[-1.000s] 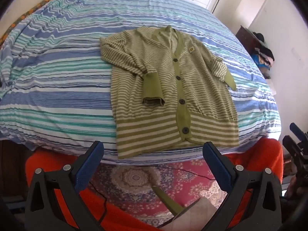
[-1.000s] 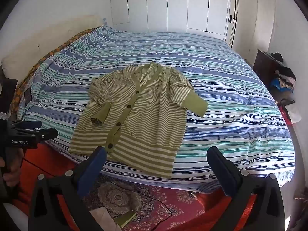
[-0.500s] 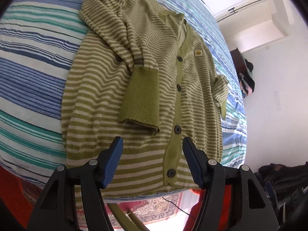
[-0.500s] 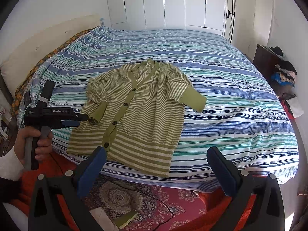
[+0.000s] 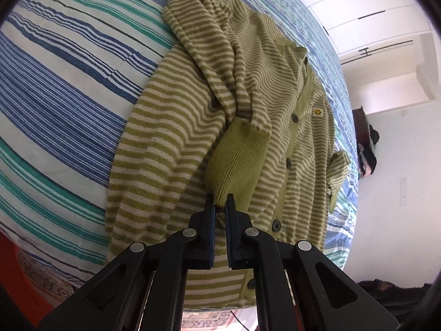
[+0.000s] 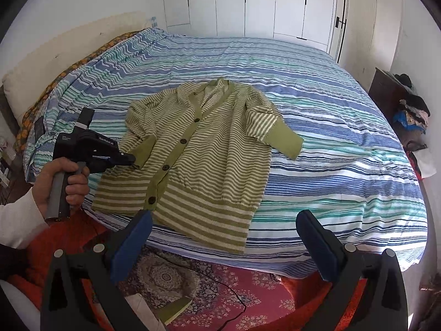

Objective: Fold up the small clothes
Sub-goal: 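Pull the grasped sleeve outward with the left gripper to straighten it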

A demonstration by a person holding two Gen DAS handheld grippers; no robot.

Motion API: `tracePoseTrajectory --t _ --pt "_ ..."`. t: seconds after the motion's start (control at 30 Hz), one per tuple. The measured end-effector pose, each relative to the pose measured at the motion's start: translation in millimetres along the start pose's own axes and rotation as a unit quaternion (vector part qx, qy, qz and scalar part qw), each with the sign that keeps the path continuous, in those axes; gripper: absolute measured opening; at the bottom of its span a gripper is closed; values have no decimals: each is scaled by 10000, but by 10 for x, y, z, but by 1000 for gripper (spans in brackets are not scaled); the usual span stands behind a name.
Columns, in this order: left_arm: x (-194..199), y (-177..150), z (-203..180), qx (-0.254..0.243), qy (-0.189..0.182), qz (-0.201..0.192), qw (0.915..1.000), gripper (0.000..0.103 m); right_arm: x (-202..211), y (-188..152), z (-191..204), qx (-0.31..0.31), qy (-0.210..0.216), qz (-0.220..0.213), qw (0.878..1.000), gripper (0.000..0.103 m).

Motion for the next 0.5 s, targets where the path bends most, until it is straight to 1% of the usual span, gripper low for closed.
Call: tracePoseTrajectory --t 0.07,0.17,0.23,0.27,0.3,0.37,0.43,0.47,0.5 --pt "235 11 -27 -8 86 -117 9999 4 -4 -2 14 33 3 5 10000 103" --pt "771 132 -117 -412 399 -562 9968 4 -11 -9 14 40 3 28 10000 103" --pt "1200 296 -97 -666 757 -957 9903 4 -23 -7 23 44 10 44 10000 103" --pt "1402 393 -53 -778 979 -1148 9855 4 -33 -6 29 51 13 52 10000 103" --pt "1602 504 14 -890 1268 -1333 9789 4 -41 1 40 66 23 62 10000 103" --pt "1968 753 197 -1083 1903 -1696 9609 4 -56 6 68 97 48 68 9999 103" --pt "2257 1050 427 -1161 2518 -1957 9407 4 -71 11 103 138 70 71 9999 103" --pt "2382 1197 542 -1192 2807 -2082 9293 4 -78 13 124 158 76 78 9998 103" --pt "2478 1353 667 -1213 3145 -2194 9156 4 -85 16 141 178 83 88 9998 103"
Point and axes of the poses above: each gripper's, at about its wrist camera, not at the fingertips, and x roughly against the way its jaws point, z to its left, y to its top, the point moved 6 cm from there along -x, roughly the way its jaws point, and after that the axes turned 5 degrees about -y, right-handed, at the moved point
